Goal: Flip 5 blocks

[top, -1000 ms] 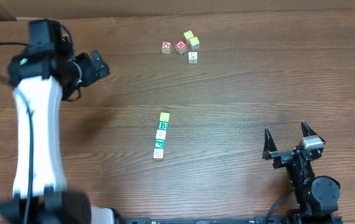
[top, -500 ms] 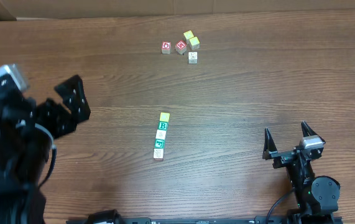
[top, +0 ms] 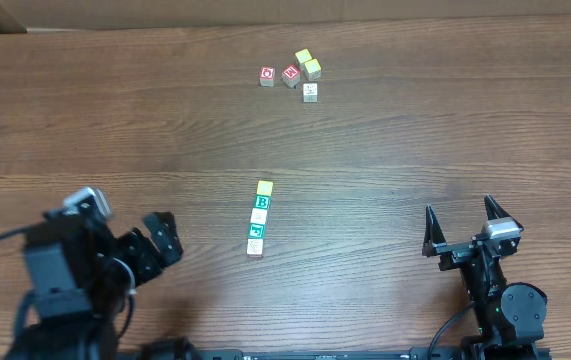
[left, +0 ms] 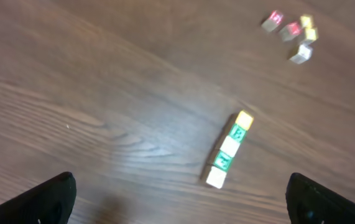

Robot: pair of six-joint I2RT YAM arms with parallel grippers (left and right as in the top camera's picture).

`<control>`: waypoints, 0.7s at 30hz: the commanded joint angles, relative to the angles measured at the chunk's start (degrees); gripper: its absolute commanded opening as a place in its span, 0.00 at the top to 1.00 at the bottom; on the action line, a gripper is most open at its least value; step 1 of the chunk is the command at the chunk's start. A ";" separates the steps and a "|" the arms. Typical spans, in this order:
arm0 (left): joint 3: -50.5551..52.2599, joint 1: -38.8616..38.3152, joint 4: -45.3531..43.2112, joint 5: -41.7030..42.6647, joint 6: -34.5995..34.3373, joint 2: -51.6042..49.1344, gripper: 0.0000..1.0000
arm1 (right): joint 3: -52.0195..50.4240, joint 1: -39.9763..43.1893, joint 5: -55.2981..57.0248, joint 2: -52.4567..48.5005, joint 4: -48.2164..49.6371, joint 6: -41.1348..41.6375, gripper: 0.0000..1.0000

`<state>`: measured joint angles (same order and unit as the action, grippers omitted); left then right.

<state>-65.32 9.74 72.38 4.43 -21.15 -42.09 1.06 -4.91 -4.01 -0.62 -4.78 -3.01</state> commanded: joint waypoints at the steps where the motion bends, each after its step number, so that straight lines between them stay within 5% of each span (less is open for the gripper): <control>1: 9.53 -0.17 -5.95 -0.33 -1.84 5.38 0.00 | -0.59 0.22 0.76 0.46 0.15 -0.04 0.00; 16: 47.39 -1.73 -72.48 10.36 -1.75 32.46 0.00 | -0.59 0.22 0.76 0.46 0.15 -0.04 0.00; 21: 51.49 -3.23 -85.02 7.13 -1.53 39.28 0.01 | -0.59 0.22 0.76 0.46 0.15 -0.04 0.00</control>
<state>-15.84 7.33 -9.76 12.75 -22.57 -6.37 1.06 -4.91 -4.01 -0.64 -4.78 -3.01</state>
